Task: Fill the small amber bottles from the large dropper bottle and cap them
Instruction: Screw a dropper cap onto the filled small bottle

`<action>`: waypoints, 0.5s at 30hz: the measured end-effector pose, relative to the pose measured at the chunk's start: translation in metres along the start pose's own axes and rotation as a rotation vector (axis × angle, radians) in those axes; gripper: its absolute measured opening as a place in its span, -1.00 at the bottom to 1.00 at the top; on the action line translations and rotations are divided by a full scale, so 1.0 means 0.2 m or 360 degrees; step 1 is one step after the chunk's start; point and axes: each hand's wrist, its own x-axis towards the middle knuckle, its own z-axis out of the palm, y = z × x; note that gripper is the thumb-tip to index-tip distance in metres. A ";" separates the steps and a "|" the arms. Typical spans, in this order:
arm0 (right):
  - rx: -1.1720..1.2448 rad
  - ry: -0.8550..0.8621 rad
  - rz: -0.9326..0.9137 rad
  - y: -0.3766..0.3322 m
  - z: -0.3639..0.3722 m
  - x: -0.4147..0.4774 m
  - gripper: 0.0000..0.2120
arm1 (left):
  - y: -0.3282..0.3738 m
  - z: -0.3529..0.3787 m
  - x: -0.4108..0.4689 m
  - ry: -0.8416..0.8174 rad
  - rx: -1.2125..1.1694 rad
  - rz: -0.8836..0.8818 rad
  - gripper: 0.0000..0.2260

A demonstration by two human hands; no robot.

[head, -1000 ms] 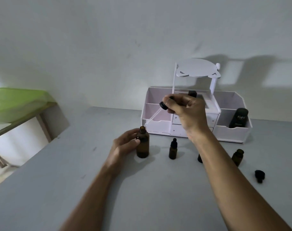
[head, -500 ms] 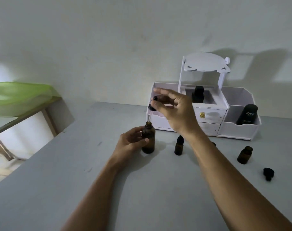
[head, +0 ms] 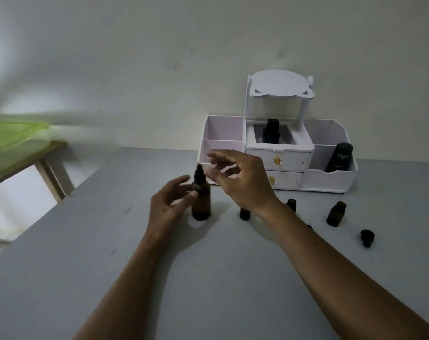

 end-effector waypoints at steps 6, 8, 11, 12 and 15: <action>-0.0124 -0.0047 -0.0245 0.10 -0.31 -0.20 -0.82 | 0.09 0.06 -0.13 0.0629 0.0215 0.0385 -0.73; -0.0237 -0.0142 -0.0206 0.15 -0.43 -0.29 -0.81 | 0.15 0.13 -0.19 0.0563 0.0152 0.0440 -0.82; -0.0421 -0.0299 0.0012 0.24 -0.58 -0.40 -0.76 | 0.23 0.29 -0.28 0.0331 0.0009 0.0386 -0.86; -0.0489 -0.0354 0.0116 0.27 -0.63 -0.43 -0.73 | 0.25 0.35 -0.31 0.0237 0.0002 0.0352 -0.87; -0.0624 -0.0564 0.0443 0.29 -0.71 -0.47 -0.65 | 0.27 0.51 -0.35 -0.0104 0.0117 0.0213 -0.91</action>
